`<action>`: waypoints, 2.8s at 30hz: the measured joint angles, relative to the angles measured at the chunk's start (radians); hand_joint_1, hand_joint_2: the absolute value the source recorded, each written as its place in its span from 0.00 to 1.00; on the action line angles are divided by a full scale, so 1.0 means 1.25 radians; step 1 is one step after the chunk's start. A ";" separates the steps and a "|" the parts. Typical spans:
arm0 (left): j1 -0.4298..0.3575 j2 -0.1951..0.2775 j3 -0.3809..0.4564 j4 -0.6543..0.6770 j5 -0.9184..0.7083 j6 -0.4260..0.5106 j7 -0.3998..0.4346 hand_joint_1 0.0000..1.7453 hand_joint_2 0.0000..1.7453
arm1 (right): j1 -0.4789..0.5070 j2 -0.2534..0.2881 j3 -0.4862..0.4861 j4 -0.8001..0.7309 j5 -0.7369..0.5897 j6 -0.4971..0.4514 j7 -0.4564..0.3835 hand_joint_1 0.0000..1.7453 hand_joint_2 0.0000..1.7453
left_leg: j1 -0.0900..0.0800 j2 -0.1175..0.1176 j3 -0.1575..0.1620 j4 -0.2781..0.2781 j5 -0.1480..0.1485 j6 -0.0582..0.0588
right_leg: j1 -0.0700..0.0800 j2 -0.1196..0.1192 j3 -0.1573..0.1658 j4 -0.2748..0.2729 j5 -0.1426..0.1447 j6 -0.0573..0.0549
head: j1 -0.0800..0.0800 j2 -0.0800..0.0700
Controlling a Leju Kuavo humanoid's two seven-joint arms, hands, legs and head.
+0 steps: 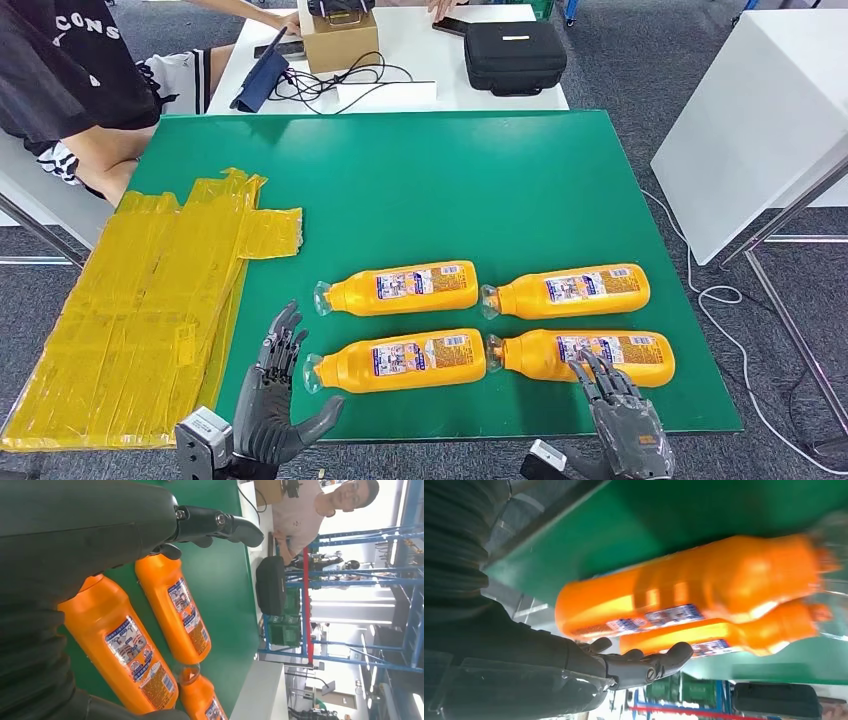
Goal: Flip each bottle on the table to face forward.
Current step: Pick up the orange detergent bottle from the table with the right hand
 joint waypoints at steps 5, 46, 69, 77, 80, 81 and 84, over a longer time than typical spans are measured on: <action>-0.004 0.000 0.000 0.009 0.003 -0.002 -0.004 0.00 1.00 | -0.030 -0.013 -0.035 0.044 -0.002 -0.002 -0.016 0.00 1.00 | 0.000 0.000 0.000 0.000 0.000 0.000 | 0.000 0.000 0.000 0.000 0.000 0.000 | 0.000 0.000; -0.085 -0.014 0.024 0.156 0.065 -0.073 -0.006 0.00 1.00 | -0.215 -0.006 -0.087 0.277 0.074 -0.040 -0.027 0.00 1.00 | 0.000 0.000 0.000 0.000 0.000 0.000 | 0.000 0.000 0.001 0.000 0.000 0.000 | 0.000 0.000; -0.089 -0.016 0.040 0.173 0.069 -0.075 -0.011 0.00 1.00 | -0.267 -0.016 -0.036 0.343 0.107 0.040 0.009 0.99 1.00 | 0.000 0.003 0.008 0.000 -0.002 0.000 | 0.000 0.004 0.006 0.000 0.000 0.000 | 0.000 0.000; -0.101 -0.016 0.043 0.187 0.101 -0.086 -0.031 0.00 1.00 | -0.368 -0.076 0.047 0.511 0.089 0.065 -0.010 1.00 1.00 | 0.001 0.004 0.035 0.000 -0.012 0.004 | 0.001 0.005 0.028 -0.007 -0.007 0.004 | 0.000 0.000; -0.102 -0.016 0.043 0.187 0.101 -0.086 -0.031 0.00 1.00 | -0.374 -0.079 0.053 0.520 0.089 0.065 -0.010 1.00 1.00 | 0.001 0.004 0.038 0.000 -0.013 0.005 | 0.002 0.005 0.032 -0.009 -0.008 0.004 | 0.000 0.000; -0.102 -0.016 0.043 0.187 0.101 -0.086 -0.032 0.00 1.00 | -0.375 -0.080 0.053 0.522 0.089 0.065 -0.010 1.00 1.00 | 0.001 0.004 0.038 0.000 -0.013 0.005 | 0.002 0.005 0.032 -0.009 -0.008 0.004 | 0.000 0.000; -0.102 -0.016 0.043 0.188 0.101 -0.086 -0.032 0.00 1.00 | -0.377 -0.082 0.055 0.527 0.089 0.065 -0.010 1.00 1.00 | 0.001 0.004 0.040 0.000 -0.014 0.006 | 0.002 0.005 0.034 -0.011 -0.008 0.005 | 0.000 0.000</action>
